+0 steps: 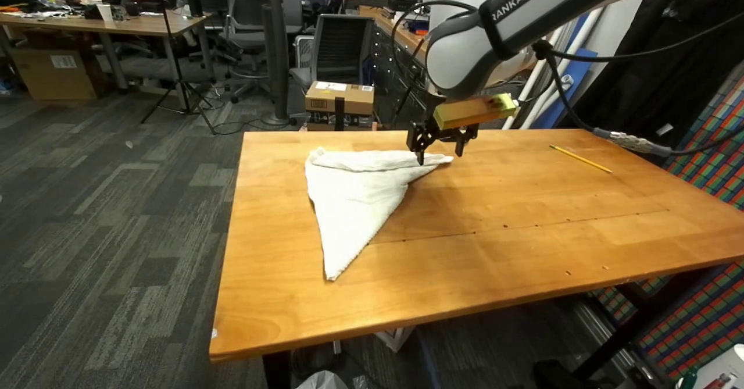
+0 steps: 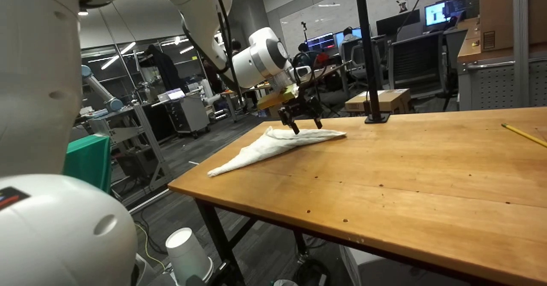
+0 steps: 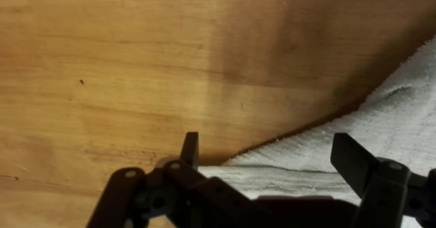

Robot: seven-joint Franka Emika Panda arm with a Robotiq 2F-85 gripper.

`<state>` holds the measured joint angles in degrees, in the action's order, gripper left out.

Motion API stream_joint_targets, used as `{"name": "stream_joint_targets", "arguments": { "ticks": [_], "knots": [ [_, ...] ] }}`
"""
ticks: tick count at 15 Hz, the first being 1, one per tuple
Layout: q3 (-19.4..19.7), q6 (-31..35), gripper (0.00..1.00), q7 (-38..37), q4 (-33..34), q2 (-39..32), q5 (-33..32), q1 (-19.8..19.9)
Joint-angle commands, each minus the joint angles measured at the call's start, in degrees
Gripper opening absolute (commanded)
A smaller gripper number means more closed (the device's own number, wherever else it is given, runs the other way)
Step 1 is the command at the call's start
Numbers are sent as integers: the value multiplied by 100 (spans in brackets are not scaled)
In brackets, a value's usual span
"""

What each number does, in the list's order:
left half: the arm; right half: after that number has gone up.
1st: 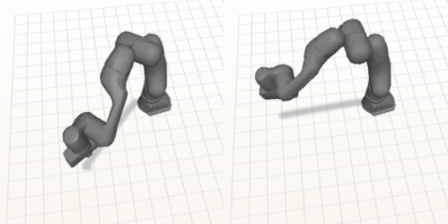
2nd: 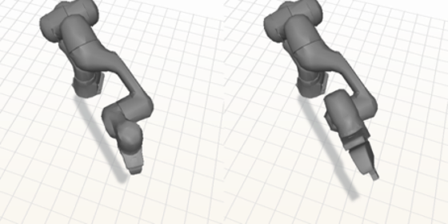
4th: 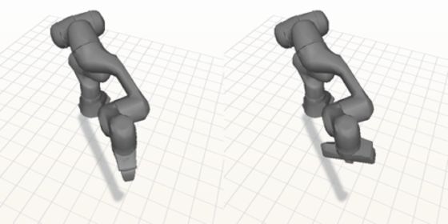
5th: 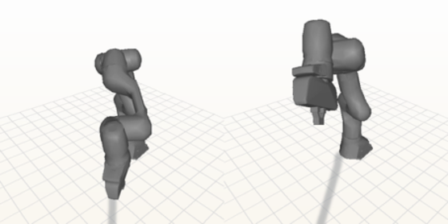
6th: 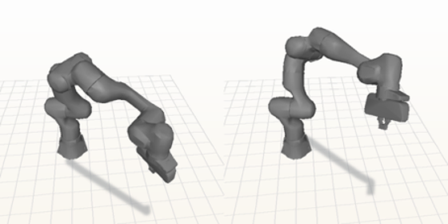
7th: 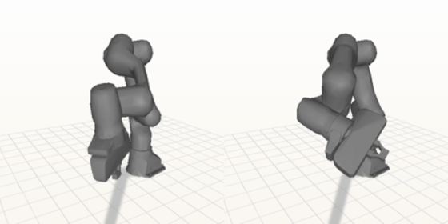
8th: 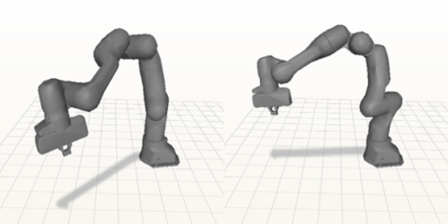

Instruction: Fold the white towel

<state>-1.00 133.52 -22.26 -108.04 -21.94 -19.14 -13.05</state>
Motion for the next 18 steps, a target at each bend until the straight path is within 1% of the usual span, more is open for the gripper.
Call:
{"name": "stream_joint_targets", "arguments": {
  "ticks": [1, 4, 5, 8, 13, 15, 18],
  "knots": [
    [334, 247, 100, -1287, -859, 659, -878, -417],
    [245, 186, 100, -2061, -1052, 794, -1307, -493],
    [128, 335, 100, -2007, -1108, 829, -1250, -447],
    [9, 513, 100, -2068, -1156, 861, -1329, -469],
    [-53, 288, 100, -2554, -1025, 730, -1257, -520],
    [-73, 270, 100, -2602, -930, 639, -1241, -508],
    [-92, 235, 100, -2475, -726, 517, -1254, -503]
  ]
}}
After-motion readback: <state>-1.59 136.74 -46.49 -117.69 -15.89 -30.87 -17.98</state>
